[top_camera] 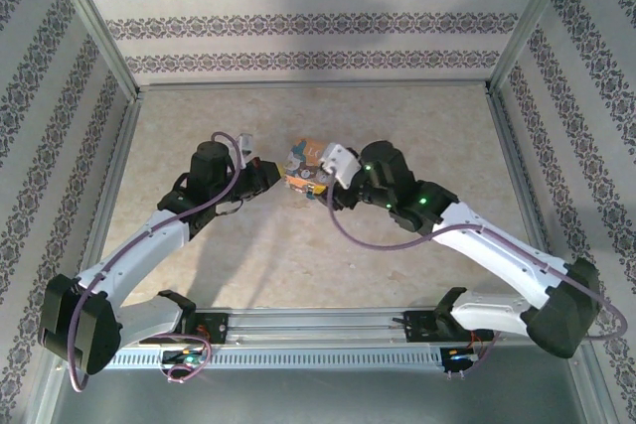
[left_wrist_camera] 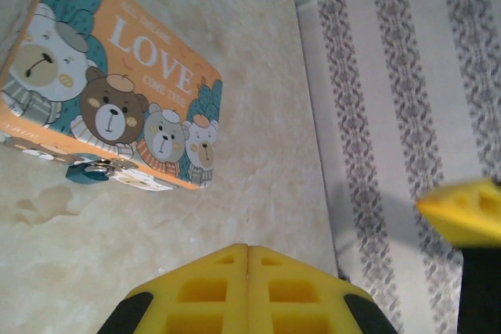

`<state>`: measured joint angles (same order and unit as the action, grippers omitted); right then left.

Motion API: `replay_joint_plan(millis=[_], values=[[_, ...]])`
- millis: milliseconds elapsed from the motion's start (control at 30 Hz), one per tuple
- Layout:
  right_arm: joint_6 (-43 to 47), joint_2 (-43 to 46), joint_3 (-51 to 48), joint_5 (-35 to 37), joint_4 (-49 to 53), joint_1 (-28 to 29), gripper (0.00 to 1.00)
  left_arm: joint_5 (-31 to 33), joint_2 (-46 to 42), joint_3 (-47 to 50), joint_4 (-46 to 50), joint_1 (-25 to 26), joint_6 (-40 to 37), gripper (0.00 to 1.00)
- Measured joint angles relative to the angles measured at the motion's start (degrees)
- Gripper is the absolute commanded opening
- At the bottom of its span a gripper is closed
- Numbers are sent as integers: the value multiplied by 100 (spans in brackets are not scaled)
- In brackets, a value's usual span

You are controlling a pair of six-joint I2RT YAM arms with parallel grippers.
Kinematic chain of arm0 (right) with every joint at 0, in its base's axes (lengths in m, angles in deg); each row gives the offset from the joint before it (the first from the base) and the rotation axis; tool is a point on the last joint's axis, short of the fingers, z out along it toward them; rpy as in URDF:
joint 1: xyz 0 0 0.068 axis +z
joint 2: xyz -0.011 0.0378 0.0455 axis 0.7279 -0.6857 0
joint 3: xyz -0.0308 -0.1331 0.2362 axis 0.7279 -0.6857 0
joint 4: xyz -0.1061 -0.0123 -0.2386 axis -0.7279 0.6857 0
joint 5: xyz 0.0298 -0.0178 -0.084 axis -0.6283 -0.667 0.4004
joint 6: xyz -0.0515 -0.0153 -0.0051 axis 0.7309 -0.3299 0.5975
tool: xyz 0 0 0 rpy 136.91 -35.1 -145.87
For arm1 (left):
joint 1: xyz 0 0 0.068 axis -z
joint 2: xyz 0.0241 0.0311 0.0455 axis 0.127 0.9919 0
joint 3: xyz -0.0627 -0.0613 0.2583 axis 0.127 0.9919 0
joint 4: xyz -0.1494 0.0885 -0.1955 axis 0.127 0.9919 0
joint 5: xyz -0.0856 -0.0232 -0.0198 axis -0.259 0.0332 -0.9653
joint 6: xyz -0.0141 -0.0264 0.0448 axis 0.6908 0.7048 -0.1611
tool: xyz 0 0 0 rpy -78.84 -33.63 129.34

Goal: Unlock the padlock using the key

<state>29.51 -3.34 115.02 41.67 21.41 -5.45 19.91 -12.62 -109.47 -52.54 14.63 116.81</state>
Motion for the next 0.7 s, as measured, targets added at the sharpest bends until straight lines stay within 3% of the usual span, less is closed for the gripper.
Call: replay_joint_plan(millis=[367, 700], values=[[-2483, 612, -1178, -2374, -1360, -1421, 85, -1502, 157, -490, 332, -223, -2092, 0], [-4135, 190, -1539, -3912, -2588, -1674, 84, -2605, 549, -863, 649, -256, -3141, 0]])
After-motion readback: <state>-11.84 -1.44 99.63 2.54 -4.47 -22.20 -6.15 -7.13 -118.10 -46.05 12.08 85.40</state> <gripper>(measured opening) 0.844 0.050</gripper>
